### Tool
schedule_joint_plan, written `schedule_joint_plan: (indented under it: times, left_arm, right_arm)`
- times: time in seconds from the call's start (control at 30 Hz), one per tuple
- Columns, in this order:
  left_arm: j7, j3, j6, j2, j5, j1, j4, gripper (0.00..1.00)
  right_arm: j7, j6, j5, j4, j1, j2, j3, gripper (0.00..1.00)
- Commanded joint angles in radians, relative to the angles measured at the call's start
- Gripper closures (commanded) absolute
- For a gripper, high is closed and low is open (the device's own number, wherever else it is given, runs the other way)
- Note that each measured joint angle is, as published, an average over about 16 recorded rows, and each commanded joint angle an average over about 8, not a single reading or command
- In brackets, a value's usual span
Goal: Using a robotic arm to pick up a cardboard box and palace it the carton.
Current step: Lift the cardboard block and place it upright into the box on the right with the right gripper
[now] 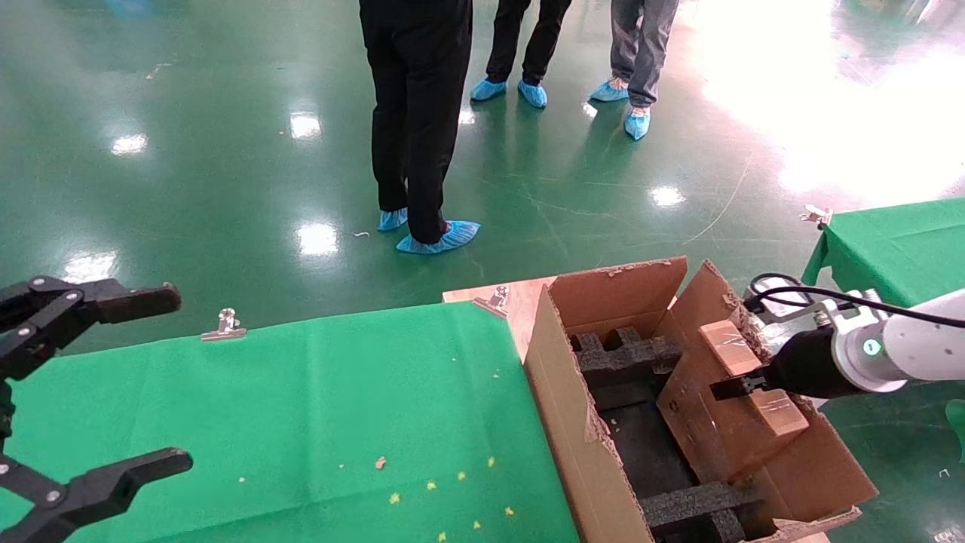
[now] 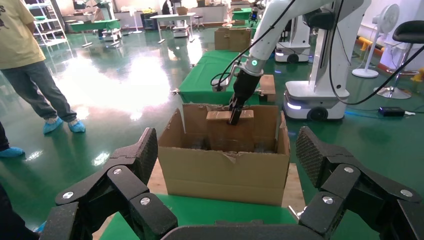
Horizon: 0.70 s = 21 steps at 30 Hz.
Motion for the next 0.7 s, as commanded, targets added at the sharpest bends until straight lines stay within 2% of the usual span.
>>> schedule_joint_plan:
  times: [0.03,0.4,0.7]
  left_arm:
    - [0.0,0.0,0.0,0.0,0.0,0.0,0.0,0.0]
    - [0.0,0.0,0.0,0.0,0.0,0.0,0.0,0.0]
    - [0.0,0.0,0.0,0.0,0.0,0.0,0.0,0.0]
  right_arm:
    - [-0.022,0.004,0.017,-0.027,-0.019,-0.018,0.002,1.0]
    - [-0.166,-0.004,0.131,-0.196,-0.116,-0.109,0.04,1.0]
    - [-0.272,-0.036,0.221,-0.304,-0.184,-0.151,0.075,1.0]
